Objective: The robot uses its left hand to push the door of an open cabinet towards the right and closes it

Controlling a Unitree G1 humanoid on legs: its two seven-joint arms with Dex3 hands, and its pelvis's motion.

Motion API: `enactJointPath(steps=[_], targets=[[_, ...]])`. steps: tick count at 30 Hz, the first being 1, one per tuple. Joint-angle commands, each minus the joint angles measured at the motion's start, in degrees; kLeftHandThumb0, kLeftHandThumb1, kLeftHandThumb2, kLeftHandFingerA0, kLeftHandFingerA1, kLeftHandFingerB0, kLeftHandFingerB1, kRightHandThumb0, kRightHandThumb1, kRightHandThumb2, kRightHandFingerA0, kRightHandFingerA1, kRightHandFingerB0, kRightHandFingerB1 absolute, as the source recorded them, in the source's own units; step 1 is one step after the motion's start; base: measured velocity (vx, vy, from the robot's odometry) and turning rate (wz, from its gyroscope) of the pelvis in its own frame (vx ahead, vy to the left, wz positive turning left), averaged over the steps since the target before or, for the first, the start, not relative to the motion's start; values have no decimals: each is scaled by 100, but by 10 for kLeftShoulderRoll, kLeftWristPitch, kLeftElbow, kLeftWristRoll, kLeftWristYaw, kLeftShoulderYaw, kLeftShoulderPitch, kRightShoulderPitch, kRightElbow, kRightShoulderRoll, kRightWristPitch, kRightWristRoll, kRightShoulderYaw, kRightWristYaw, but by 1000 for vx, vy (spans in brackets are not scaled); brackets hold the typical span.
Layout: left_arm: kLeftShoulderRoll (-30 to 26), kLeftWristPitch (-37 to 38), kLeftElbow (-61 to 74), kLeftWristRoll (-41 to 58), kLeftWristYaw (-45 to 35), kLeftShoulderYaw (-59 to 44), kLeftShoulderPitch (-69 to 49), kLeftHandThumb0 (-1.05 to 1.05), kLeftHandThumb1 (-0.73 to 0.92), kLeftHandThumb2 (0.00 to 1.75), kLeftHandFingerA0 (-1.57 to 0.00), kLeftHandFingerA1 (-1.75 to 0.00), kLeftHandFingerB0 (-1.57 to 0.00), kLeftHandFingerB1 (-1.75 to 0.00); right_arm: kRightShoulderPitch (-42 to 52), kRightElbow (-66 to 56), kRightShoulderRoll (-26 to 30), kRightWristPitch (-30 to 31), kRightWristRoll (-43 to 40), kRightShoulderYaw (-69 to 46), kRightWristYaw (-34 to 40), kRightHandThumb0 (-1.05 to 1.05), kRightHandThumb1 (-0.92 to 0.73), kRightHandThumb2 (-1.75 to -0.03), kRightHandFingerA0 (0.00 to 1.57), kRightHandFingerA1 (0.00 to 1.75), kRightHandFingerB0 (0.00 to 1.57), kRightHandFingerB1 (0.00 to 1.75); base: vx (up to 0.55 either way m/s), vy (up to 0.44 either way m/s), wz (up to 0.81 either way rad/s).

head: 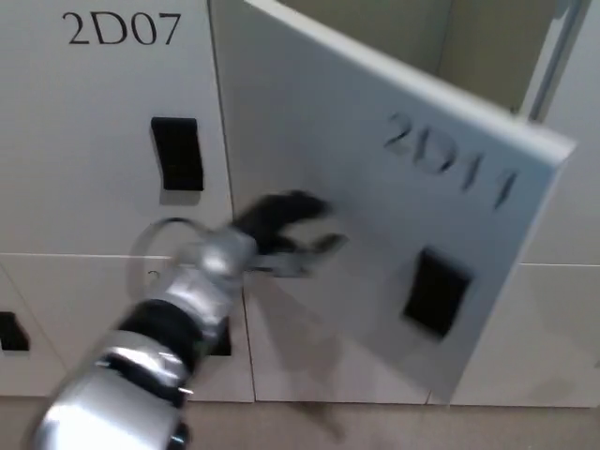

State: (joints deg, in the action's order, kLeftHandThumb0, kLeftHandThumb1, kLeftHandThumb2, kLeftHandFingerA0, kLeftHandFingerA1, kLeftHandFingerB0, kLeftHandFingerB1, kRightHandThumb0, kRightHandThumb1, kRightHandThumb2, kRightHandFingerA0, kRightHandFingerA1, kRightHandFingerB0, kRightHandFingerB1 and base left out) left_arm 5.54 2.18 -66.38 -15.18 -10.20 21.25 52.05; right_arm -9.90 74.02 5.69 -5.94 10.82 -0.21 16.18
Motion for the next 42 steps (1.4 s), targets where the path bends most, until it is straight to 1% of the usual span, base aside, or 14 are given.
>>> enactJointPath(steps=[1,5,6,7,8,10,13,14,19,26,27,29,33,42], targets=[[326,13,501,55,-172,198,164,105,92,86,-101,-112,-83,-105,-36,0,-6,11,2,3,8,-59,-66,-97,38,52,33,48,0,0,0],[308,-16,619,62,-160,236,117,105,92,82,-100,-108,-83,-100,-30,1,7,11,6,5,3,-59,-66,-97,38,52,33,48,11,-3,-8],[266,-15,671,58,-146,270,66,103,85,136,-82,-95,-63,-85,-22,2,12,10,8,6,-1,-59,-66,-97,38,52,33,48,0,0,0],[256,-15,681,57,-143,277,55,103,85,136,-82,-95,-63,-85,-21,2,13,9,8,7,-1,-59,-66,-97,38,52,33,48,0,0,0],[242,-20,690,60,-147,281,44,99,91,89,-67,-88,-50,-77,-17,3,14,8,8,7,-2,-59,-66,-97,38,52,33,48,0,0,0],[209,-39,710,65,-163,281,26,51,92,129,-48,-72,-38,-67,-9,3,15,5,7,6,-4,-59,-66,-97,38,52,33,48,0,0,0],[123,-63,754,62,-199,270,-10,32,79,95,-22,-52,-14,-47,1,3,17,0,3,2,-6,-59,-66,-97,38,52,33,48,0,0,0],[84,-60,768,57,-212,262,-28,9,85,121,-25,-56,-21,-54,1,3,18,-1,1,0,-6,-59,-66,-97,38,52,33,48,0,0,0],[-76,-59,825,46,-239,226,-153,-15,81,118,-1,-41,0,-41,2,2,19,-2,-1,-3,-7,-59,-66,-97,38,52,33,48,0,0,0],[-255,-8,870,51,-234,147,-380,-28,66,109,-4,-42,-5,-42,16,4,23,-7,-3,-4,-12,-59,-66,-97,38,52,33,48,0,0,0],[-279,-4,868,51,-235,131,-411,-79,91,69,-29,-33,-25,-29,20,3,21,-24,17,16,-10,-43,-69,-61,61,42,53,39,0,0,0],[-323,11,856,55,-235,98,-471,-78,91,69,-28,-32,-25,-29,26,2,16,-43,28,30,-28,-43,-61,-92,41,54,37,51,0,0,0],[-389,81,798,63,-211,34,-569,-80,92,68,-31,-35,-28,-30,32,4,11,-44,13,21,-58,-36,-73,-62,49,39,47,38,0,0,0],[-425,206,627,98,-135,-72,-683,-78,82,73,-36,-38,-30,-34,36,9,14,-43,18,31,-58,-37,-72,-61,50,39,50,38,0,0,0]])
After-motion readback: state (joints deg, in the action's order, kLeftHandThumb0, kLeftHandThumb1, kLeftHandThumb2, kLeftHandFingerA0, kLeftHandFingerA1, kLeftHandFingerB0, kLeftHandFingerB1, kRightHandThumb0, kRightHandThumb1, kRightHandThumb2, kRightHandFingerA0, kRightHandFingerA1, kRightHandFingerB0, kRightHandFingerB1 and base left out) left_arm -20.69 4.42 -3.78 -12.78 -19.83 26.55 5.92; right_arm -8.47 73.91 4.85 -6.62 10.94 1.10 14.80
